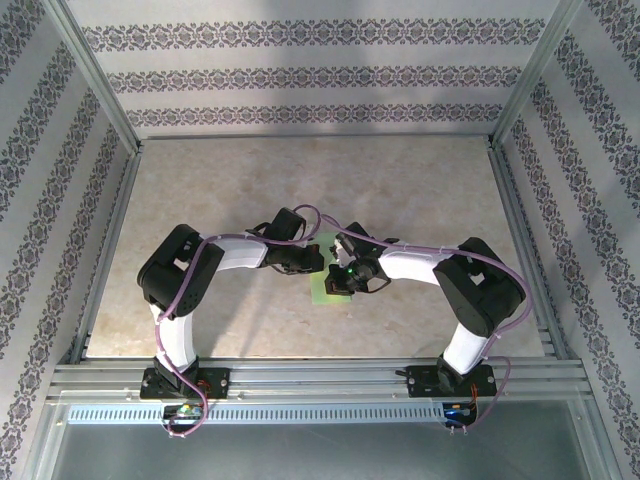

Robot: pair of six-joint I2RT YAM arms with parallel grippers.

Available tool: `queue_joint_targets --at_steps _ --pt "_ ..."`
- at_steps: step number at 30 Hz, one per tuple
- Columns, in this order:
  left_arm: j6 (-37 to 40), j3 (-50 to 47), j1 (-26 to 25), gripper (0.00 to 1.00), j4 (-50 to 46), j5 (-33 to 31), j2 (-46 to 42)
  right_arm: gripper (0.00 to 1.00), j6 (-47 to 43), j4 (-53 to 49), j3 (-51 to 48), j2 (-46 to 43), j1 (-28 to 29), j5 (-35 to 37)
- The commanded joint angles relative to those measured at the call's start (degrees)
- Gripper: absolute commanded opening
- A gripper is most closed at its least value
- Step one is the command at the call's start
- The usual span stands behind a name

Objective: Fold a paper plane with a square sheet of paper (fold left side to right side)
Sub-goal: First fold the square sheet of paper in half at the center of the table.

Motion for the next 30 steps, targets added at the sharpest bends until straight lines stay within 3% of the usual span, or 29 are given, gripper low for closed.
queue_joint_targets --at_steps 1,30 --pt "1.9 0.5 1.7 0.03 0.4 -4.0 2.7 0.0 -1.4 -7.7 -2.4 3.8 1.3 7.4" --pt "8.8 11.8 9.6 0.03 -5.7 -7.2 8.0 0.0 -2.0 -8.7 -3.3 2.7 1.3 8.1"
